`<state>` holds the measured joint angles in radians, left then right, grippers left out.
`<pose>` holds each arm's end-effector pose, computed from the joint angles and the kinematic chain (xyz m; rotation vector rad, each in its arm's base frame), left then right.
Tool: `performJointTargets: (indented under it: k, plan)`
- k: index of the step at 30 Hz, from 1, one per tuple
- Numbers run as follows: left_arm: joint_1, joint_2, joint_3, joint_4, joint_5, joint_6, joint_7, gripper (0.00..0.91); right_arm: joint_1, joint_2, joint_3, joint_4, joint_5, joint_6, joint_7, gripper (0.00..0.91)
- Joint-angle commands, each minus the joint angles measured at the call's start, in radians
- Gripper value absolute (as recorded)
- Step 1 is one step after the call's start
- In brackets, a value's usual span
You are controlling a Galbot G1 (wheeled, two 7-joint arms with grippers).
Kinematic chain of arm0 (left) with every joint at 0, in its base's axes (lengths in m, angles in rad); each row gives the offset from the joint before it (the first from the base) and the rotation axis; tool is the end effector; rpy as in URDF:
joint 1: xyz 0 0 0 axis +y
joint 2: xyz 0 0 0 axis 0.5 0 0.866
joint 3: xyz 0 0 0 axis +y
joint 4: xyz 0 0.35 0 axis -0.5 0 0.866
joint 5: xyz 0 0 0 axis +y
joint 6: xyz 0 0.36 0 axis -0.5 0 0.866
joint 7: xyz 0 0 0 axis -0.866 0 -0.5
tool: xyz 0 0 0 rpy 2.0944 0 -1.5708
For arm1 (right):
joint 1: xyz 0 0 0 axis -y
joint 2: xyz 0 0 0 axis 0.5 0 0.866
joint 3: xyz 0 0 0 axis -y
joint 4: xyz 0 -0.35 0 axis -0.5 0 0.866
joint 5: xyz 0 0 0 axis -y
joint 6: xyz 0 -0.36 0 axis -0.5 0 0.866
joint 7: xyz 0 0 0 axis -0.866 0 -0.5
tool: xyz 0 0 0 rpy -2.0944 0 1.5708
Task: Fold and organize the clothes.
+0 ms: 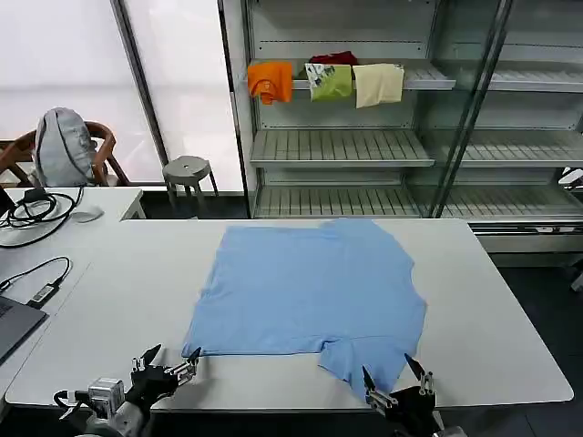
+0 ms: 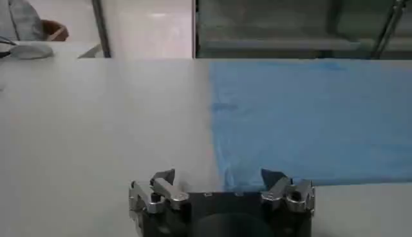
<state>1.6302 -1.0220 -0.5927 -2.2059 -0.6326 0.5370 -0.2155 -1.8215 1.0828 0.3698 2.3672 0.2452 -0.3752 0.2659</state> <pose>0.1830 0.0882 -0.2476 -0.1149 -2.5902 0.0087 0.1080 -0.0094 -0.2454 0.2471 -2.7024 0.1888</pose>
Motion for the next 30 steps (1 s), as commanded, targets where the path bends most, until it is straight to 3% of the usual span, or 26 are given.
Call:
performJointTargets:
  k: [1,10,21,22,23,24,25,26,27,30]
  plan:
    - [-0.005,0.007,-0.015,0.012,-0.026,0.026,-0.011,0.907,-0.04,0.008,-0.003,0.015,0.009,-0.026,0.028,0.907]
    - [-0.012,0.007,-0.018,0.038,-0.011,0.014,-0.004,0.907,-0.057,0.011,-0.011,0.032,0.009,-0.065,0.069,0.907]
    - [-0.013,0.004,-0.007,0.038,0.008,0.015,0.018,0.907,-0.046,0.013,-0.025,-0.002,0.01,-0.05,0.074,0.907]
    - [-0.012,0.005,-0.007,0.037,0.012,0.016,0.018,0.191,-0.046,0.014,-0.027,-0.001,0.011,-0.051,0.074,0.907]
    - [-0.011,0.005,-0.007,0.037,0.019,0.016,0.018,0.01,-0.045,0.014,-0.028,-0.001,0.011,-0.052,0.074,0.796]
    - [-0.009,0.005,-0.008,0.037,0.025,0.016,0.025,0.01,-0.046,0.016,-0.031,0.002,0.012,-0.057,0.073,0.474]
    - [-0.009,0.006,-0.008,0.037,0.028,0.015,0.03,0.01,-0.048,0.017,-0.034,0.004,0.015,-0.062,0.074,0.312]
    - [-0.008,0.006,-0.007,0.039,0.031,0.013,0.032,0.01,-0.048,0.017,-0.037,0.005,0.017,-0.068,0.075,0.06]
    - [-0.008,0.005,-0.005,0.042,0.036,0.009,0.036,0.02,-0.049,0.017,-0.04,0.004,0.017,-0.071,0.076,0.0]
    - [-0.007,0.002,0.0,0.044,0.046,0.005,0.044,0.02,-0.051,0.019,-0.047,-0.001,0.036,-0.076,0.091,0.0]
